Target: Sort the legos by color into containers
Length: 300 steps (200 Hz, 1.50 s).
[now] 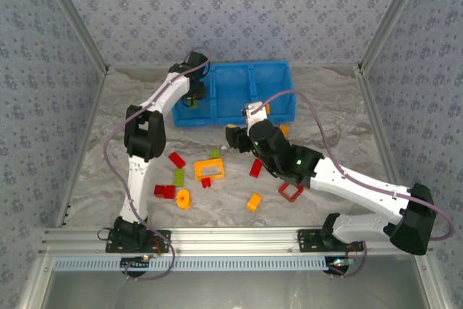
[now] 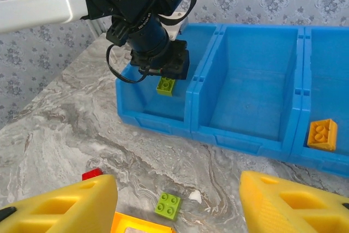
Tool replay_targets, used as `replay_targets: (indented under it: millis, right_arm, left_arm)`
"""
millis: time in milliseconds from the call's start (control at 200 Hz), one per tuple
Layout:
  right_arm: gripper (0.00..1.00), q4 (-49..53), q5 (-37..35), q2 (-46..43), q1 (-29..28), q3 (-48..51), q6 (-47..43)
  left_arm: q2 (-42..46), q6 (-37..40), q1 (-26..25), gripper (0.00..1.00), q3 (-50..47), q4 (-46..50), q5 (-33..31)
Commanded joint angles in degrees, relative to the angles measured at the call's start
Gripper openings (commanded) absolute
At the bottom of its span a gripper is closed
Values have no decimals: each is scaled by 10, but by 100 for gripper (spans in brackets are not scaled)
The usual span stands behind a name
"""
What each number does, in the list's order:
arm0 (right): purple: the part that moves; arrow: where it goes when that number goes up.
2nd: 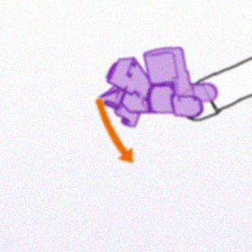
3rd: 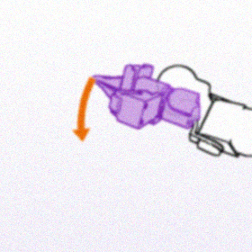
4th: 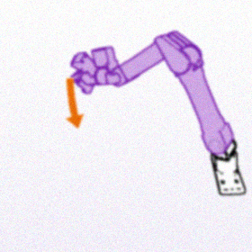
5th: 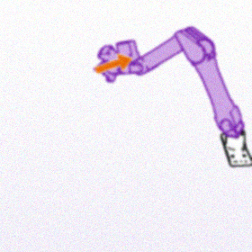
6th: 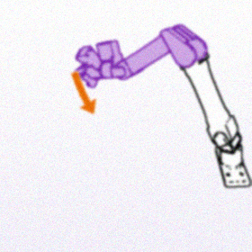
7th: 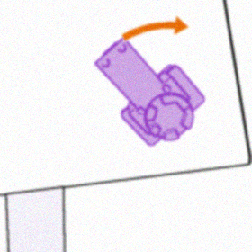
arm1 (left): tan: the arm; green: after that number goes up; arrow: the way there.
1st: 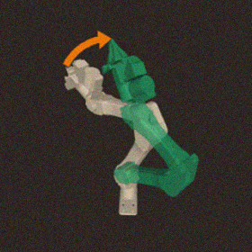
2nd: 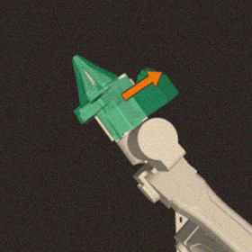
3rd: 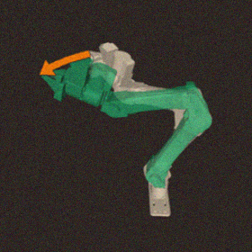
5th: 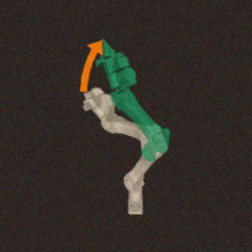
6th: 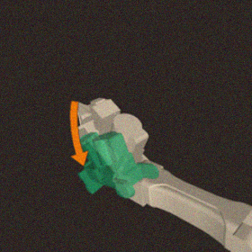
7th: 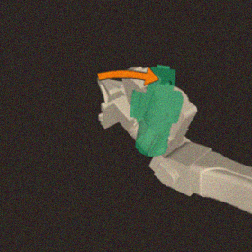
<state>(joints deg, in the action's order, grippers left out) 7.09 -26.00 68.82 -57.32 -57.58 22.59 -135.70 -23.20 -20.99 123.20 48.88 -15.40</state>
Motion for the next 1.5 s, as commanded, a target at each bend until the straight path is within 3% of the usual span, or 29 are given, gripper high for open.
replay_targets:
  millis: [0,195,350,505,720,869,1044,1279,1494]
  right_arm:
    - [63,35,-9,2,4,-2,22]
    - [64,157,-42,-14,23,-3,115]
    - [60,360,-96,-43,38,5,292]
    - [52,510,-57,-78,53,60,483]
    - [50,481,22,-128,72,173,558]
    - [47,430,82,-144,125,235,558]
    - [43,358,129,-146,157,287,550]
    - [39,314,144,-138,162,319,558]
    - [16,306,148,-129,165,332,563]
  left_arm:
    - [-8,3,-2,45,11,24,2]
    - [15,6,-6,64,18,38,-12]
    - [75,2,-19,63,8,34,-22]
    - [224,-6,-66,64,-103,-32,-5]
    - [470,-29,-206,68,-376,-147,65]
    - [603,-73,-304,70,-535,-207,165]
    - [712,-120,-423,70,-661,-228,130]
    - [791,-169,-454,69,-757,-252,91]
    - [811,-172,-455,68,-764,-250,77]
